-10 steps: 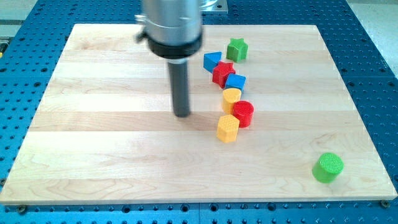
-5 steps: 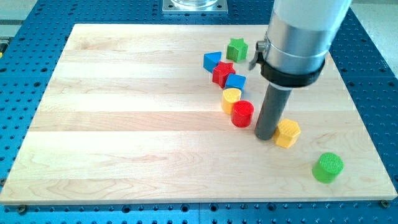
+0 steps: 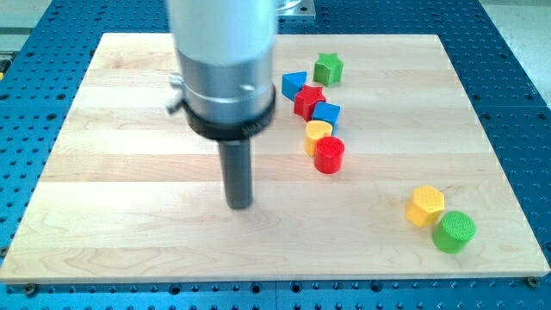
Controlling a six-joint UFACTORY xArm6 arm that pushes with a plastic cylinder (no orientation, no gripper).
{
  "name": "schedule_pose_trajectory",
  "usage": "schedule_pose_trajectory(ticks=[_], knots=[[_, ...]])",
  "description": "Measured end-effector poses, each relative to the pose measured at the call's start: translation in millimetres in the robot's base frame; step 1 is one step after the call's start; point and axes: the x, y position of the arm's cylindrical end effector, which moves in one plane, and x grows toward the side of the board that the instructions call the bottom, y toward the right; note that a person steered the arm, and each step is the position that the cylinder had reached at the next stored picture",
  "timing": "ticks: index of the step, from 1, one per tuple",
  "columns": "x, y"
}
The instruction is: Form a diagonal line with yellow blocks and circles
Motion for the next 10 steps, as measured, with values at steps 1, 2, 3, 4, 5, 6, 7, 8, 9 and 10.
schedule_pose_trajectory(ticks=[1, 2, 3, 4, 5, 6, 7, 8, 9, 10], knots=[[-49, 13], [-96, 25], [-95, 76], [-58, 120], [-35, 136], [-25, 107], [18, 168], [18, 143], [8, 130], [-11, 171]])
